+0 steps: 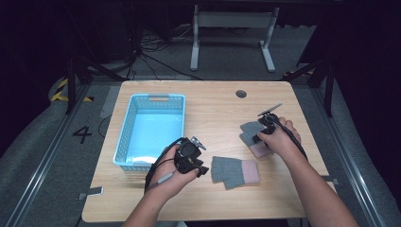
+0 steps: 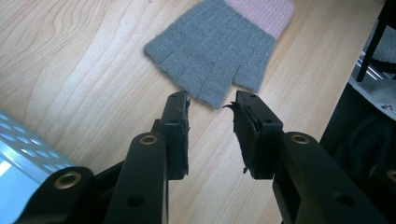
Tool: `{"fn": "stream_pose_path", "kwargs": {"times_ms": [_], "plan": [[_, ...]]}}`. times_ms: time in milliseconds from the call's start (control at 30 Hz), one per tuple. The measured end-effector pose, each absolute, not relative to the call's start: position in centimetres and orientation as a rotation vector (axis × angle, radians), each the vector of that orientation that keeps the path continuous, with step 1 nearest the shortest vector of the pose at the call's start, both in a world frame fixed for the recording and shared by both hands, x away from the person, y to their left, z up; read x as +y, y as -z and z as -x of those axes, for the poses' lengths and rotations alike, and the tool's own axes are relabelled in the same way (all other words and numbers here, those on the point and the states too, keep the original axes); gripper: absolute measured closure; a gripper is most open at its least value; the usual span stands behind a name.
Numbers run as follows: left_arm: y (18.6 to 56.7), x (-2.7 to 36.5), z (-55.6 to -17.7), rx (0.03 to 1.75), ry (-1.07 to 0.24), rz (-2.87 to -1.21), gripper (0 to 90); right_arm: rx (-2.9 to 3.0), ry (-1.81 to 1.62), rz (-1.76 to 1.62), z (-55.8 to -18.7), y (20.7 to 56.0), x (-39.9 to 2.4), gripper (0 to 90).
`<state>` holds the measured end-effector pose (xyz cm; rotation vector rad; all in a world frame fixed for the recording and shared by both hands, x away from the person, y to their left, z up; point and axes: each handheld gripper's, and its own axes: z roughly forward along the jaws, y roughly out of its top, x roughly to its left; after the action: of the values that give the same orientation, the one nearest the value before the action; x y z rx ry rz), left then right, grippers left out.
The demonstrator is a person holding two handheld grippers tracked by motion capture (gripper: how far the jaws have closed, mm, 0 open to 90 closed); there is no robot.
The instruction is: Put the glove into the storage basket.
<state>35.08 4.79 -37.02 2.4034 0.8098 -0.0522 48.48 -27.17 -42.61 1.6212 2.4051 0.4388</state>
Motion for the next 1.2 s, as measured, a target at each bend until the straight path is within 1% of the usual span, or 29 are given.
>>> {"fn": "stream_pose_path", "kwargs": {"times_ms": [33, 67, 100, 133, 167, 200, 233, 267, 300, 433, 667, 1200], "plan": [[37.0, 4.8, -35.1, 0.81, 0.052, -2.403, 66.3, 2.405, -0.439, -1.621, -48.5, 42.6, -27.2, 52.5], [37.0, 4.8, -35.1, 0.812, 0.053, -2.402, 66.3, 2.408, -0.436, -1.614, -48.5, 42.6, -27.2, 58.7], [37.0, 4.8, -35.1, 0.812, 0.053, -2.402, 66.3, 2.408, -0.436, -1.614, -48.5, 42.6, -27.2, 58.7], [37.0, 4.8, -35.1, 0.813, 0.052, -2.403, 66.3, 2.42, -0.429, -1.598, -48.6, 42.5, -27.3, 64.5], [37.0, 4.8, -35.1, 0.813, 0.052, -2.403, 66.3, 2.42, -0.429, -1.598, -48.6, 42.5, -27.3, 64.5], [37.0, 4.8, -35.1, 0.812, 0.052, -2.403, 66.3, 2.427, -0.434, -1.597, -48.6, 42.5, -27.4, 70.6], [37.0, 4.8, -35.1, 0.812, 0.052, -2.403, 66.3, 2.433, -0.432, -1.59, -48.6, 42.4, -27.5, 73.8], [37.0, 4.8, -35.1, 0.812, 0.052, -2.403, 66.3, 2.433, -0.432, -1.59, -48.6, 42.4, -27.5, 73.8], [37.0, 4.9, -35.1, 0.811, 0.052, -2.403, 66.3, 2.444, -0.433, -1.585, -48.6, 42.4, -27.6, 77.7], [37.0, 4.9, -35.1, 0.811, 0.056, -2.4, 66.3, 2.471, -0.457, -1.551, -48.6, 42.2, -27.7, 79.9], [36.9, 4.9, -35.2, 0.811, 0.054, -2.397, 66.3, 2.481, -0.509, -1.522, -48.1, 41.2, -28.1, 80.6], [36.8, 5.1, -35.2, 0.815, 0.052, -2.391, 66.1, 2.526, -0.588, -1.341, -45.5, 36.6, -29.1, 80.1]]}}
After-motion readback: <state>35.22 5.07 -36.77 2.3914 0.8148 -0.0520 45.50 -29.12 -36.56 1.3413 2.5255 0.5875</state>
